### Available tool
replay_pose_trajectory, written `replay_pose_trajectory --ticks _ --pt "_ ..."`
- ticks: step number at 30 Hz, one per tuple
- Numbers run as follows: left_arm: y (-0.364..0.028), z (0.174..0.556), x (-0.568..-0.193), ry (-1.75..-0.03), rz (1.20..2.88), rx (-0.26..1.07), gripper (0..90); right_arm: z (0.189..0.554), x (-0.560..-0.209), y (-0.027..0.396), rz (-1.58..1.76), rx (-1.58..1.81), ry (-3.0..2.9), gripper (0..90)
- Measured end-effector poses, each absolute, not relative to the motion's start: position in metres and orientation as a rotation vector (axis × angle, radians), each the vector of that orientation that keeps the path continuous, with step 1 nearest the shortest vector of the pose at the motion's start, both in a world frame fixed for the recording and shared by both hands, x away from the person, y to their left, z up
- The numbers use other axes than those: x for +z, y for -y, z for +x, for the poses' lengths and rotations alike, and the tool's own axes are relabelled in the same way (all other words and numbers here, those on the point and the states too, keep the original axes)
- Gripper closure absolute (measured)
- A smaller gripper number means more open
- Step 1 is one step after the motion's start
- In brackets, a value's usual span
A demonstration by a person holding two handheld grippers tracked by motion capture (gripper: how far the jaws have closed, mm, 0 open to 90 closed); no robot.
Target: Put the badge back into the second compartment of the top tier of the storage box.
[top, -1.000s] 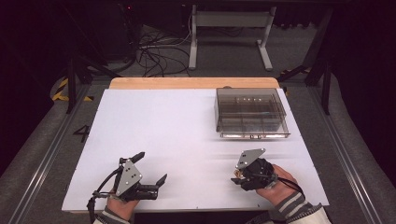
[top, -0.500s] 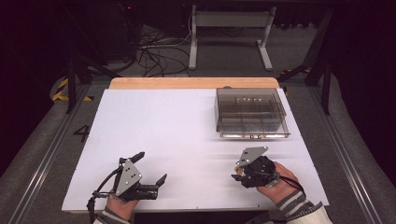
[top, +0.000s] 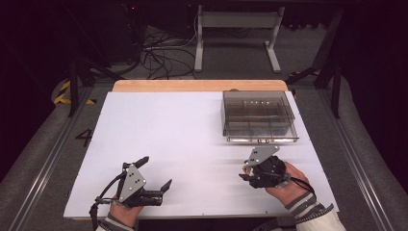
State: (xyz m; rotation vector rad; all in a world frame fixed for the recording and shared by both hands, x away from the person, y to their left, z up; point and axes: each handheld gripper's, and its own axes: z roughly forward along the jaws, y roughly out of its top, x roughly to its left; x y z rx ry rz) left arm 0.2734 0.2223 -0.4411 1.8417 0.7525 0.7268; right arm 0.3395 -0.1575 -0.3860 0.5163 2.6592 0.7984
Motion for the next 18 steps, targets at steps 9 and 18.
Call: replay_pose_trajectory --ticks 9,18 --pt "-0.222 0.273 -0.441 -0.753 1.842 0.726 1.6 0.345 -0.372 0.159 0.523 0.818 -2.635 53.3" --pt "-0.222 0.273 -0.441 -0.752 1.842 0.727 1.6 0.352 -0.362 0.160 0.546 0.828 -2.617 53.3"
